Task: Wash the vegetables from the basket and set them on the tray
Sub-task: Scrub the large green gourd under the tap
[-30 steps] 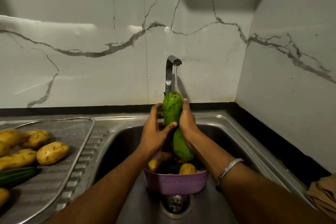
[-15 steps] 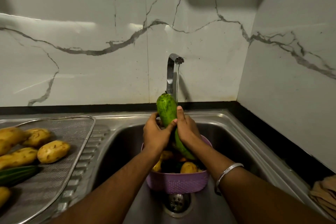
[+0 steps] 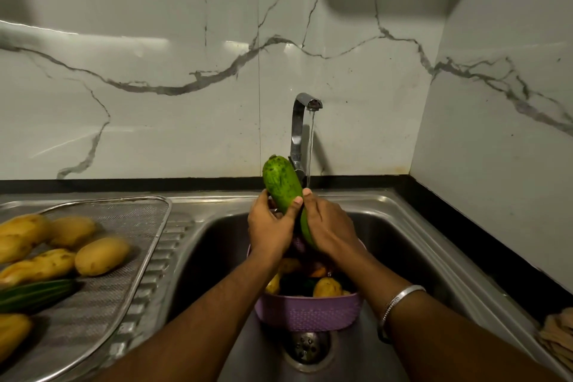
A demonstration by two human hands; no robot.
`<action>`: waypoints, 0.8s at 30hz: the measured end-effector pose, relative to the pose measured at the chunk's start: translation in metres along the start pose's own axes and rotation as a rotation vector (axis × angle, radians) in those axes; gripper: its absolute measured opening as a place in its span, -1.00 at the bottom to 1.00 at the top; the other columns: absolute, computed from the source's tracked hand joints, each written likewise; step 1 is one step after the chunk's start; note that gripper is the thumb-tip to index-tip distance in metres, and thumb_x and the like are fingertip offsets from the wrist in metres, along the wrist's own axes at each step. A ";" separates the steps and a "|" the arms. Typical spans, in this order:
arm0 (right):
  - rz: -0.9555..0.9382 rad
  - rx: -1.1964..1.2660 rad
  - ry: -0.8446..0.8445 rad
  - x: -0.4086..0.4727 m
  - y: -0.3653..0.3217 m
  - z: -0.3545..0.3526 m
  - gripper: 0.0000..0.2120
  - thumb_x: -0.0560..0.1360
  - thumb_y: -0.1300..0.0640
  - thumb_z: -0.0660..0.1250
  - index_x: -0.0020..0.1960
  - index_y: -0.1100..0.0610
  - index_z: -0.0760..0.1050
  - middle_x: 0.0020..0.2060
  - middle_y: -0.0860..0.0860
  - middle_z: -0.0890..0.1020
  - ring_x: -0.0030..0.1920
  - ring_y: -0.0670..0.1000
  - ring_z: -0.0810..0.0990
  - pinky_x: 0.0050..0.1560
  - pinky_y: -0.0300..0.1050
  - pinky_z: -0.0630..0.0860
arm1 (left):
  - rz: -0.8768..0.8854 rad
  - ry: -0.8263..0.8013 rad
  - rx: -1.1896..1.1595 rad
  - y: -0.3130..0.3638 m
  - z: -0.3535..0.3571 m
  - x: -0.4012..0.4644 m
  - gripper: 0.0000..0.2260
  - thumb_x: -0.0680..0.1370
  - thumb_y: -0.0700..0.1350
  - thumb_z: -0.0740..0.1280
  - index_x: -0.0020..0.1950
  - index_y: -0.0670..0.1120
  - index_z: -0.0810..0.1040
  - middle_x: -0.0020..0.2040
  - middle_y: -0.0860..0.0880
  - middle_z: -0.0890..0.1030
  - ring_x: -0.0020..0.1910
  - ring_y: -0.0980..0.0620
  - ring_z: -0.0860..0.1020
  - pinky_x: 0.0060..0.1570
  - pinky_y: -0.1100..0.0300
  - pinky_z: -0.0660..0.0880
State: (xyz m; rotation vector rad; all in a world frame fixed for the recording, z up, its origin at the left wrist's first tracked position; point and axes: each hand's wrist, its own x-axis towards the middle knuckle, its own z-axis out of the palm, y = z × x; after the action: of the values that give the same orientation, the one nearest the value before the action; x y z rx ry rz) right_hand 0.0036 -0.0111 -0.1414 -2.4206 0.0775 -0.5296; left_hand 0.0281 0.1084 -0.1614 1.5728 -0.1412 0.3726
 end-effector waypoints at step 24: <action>0.675 0.550 -0.021 0.003 0.004 0.002 -0.54 0.67 -0.13 0.12 0.21 0.22 0.56 0.07 0.23 0.67 -0.13 0.18 0.65 -0.37 -0.25 0.57 | 0.208 0.053 -0.060 0.005 -0.018 0.011 -0.53 0.43 0.32 0.47 0.30 0.26 0.53 0.19 0.07 0.62 0.16 -0.04 0.64 0.04 -0.17 0.63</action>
State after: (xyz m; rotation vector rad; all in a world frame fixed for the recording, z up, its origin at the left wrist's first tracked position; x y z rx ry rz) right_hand 0.0075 -0.0132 -0.1441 -1.7169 0.6271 -0.1744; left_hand 0.0345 0.1274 -0.1535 1.4915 -0.2741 0.5678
